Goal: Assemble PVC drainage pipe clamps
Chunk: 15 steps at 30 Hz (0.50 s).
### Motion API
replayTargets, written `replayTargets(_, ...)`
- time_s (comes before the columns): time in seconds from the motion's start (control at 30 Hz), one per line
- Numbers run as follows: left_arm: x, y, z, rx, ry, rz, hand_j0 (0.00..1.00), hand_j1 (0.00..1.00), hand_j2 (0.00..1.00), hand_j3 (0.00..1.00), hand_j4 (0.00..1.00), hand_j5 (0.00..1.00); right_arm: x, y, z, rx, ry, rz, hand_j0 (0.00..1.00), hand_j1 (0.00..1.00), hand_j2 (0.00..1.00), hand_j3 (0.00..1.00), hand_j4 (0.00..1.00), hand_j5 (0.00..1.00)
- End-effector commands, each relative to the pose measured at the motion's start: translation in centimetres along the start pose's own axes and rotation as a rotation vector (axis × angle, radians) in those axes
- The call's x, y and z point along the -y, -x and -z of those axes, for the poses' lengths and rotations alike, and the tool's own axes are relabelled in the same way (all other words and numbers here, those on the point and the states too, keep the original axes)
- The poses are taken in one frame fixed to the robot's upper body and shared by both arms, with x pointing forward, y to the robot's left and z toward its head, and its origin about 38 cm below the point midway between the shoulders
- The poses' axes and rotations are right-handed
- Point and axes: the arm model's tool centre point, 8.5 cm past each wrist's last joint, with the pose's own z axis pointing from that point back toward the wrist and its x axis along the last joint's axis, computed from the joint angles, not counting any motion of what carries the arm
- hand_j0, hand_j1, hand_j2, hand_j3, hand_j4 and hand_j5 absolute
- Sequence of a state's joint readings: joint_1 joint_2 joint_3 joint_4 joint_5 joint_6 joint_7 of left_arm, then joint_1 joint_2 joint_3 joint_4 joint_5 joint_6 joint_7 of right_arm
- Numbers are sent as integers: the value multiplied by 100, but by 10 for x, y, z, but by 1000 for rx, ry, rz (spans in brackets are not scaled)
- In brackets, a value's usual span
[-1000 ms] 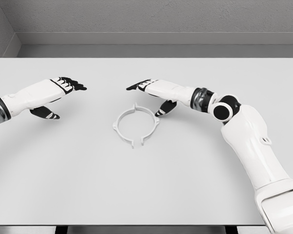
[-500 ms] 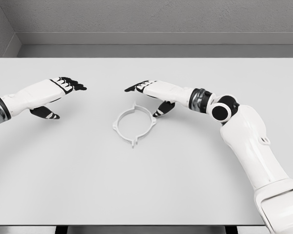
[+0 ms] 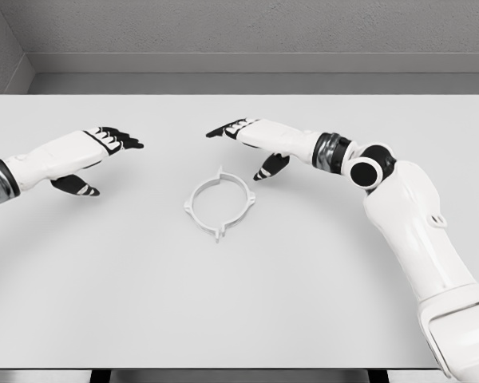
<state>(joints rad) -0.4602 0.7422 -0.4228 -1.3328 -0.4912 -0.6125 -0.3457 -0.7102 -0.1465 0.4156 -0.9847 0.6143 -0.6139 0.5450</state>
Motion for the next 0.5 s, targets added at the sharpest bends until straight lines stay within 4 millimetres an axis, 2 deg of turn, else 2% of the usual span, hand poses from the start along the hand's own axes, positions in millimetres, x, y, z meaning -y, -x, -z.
replayTargets(0.0,-1,0,-1,-1,-5,-5,100,100,100,100,100,100,15,-10,-3,25,33,-37,100,100,100,100,100,100)
replayTargets(0.17,-1,0,-1,-1,-5,-5,100,100,100,100,100,100,21,-10,-29,15,79,-74,100,100,100,100,100,100)
replayTargets(0.23,-1,0,-1,-1,-5,-5,100,100,100,100,100,100,19,-9,-32,10,78,-74,100,100,100,100,100,100)
replayTargets(0.33,-2,1,-1,-3,-7,-3,100,100,100,100,100,100,2,-3,-41,-5,58,-56,100,100,100,100,100,100)
replayTargets(0.37,-3,1,-1,-3,-9,-2,100,100,100,100,100,100,0,-5,-47,-5,54,-70,100,100,100,100,100,100)
replayTargets(0.47,-4,1,-2,-3,-11,-3,100,100,100,100,100,100,1,-4,-49,-10,51,-80,100,100,100,100,100,100)
